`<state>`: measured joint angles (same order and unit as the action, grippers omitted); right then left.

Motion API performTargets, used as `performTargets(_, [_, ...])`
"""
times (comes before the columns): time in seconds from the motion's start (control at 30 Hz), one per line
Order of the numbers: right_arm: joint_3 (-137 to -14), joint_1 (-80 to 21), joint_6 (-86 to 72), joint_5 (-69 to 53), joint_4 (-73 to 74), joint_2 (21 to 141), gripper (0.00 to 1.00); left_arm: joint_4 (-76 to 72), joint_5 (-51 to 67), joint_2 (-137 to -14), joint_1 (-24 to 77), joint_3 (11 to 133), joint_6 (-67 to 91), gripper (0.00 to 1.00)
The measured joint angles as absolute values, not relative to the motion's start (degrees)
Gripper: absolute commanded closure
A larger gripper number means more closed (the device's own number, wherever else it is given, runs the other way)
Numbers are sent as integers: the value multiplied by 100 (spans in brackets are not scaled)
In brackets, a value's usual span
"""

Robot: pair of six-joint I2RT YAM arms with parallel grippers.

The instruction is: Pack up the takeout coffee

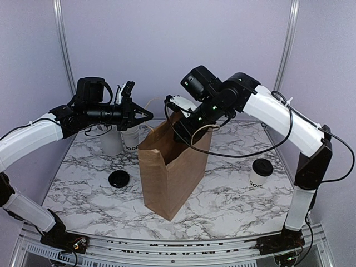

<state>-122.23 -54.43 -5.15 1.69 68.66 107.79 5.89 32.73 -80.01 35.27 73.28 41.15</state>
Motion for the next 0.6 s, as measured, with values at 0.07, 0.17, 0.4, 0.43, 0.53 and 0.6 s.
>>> performTargets(0.07, [-12300,-5443,-541,167,6864,10779,37,587,3271,-7999,3538,7328,4115,100])
performTargets(0.17, [-12376,-5443,-591,165,6858,10779,30,585,3269,-7999,3566,7328,4115,100])
performTargets(0.4, [-12519,-5443,-663,165,6731,10766,22,576,3242,-7933,3612,7328,4139,87])
performTargets(0.43, [-12527,-5443,-683,165,6687,10755,20,572,3240,-7922,3614,7328,4139,82])
performTargets(0.53, [-12538,-5441,-716,169,6549,10702,17,534,3218,-7881,3618,7328,4185,61])
performTargets(0.6, [-12527,-5443,-729,191,6392,10619,14,502,3181,-7848,3621,7325,4209,49])
